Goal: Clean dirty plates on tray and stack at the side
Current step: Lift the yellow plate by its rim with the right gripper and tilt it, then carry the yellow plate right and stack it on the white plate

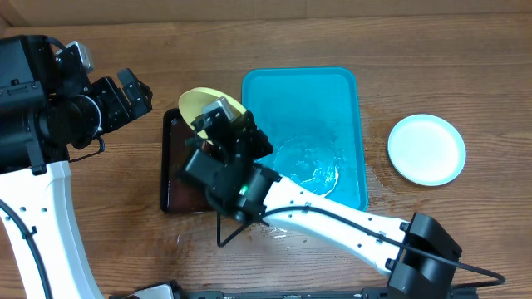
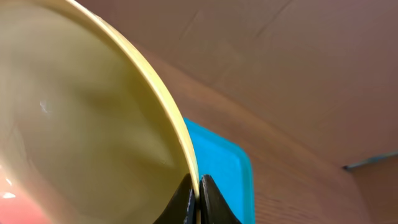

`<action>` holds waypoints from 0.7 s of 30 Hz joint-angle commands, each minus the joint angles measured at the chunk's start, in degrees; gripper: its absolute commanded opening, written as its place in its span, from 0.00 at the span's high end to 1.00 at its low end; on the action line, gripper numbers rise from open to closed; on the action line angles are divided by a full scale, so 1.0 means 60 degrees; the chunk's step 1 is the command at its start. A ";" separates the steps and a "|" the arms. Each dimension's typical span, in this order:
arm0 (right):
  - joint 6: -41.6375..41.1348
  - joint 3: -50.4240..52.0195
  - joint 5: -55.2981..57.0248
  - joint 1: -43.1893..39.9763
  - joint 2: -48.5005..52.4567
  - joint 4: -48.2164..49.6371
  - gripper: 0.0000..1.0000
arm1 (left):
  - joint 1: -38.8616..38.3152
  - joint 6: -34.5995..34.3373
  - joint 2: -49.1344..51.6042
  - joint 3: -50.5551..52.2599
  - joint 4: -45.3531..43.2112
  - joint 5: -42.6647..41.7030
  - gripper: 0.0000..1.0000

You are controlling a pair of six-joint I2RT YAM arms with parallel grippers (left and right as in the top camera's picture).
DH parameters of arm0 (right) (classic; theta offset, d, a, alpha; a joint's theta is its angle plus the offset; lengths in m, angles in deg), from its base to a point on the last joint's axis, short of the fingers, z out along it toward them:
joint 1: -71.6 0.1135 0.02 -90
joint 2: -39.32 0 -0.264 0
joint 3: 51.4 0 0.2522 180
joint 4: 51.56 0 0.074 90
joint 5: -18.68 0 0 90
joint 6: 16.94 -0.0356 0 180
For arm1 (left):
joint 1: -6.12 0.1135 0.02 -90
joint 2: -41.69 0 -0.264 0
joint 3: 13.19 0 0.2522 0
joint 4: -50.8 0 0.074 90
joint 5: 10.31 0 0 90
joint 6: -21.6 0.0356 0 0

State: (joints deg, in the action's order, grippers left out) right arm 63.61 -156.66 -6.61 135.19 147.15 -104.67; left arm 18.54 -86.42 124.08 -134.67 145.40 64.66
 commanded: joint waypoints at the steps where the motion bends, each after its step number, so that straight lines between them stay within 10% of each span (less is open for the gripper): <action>1: -0.0197 -0.0168 0.1395 0.0321 -0.0310 0.0073 0.96 | 0.0044 0.0044 -0.0044 -0.0066 -0.0007 -0.0153 0.00; 21: -0.0488 -0.0168 0.1399 0.0408 -0.0310 0.0033 0.96 | 0.0044 0.0044 -0.0044 -0.0066 -0.0007 -0.0153 0.00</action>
State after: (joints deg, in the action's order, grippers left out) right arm 63.22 -156.66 1.45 138.71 147.15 -104.83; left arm 18.54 -86.42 124.10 -134.67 145.38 64.66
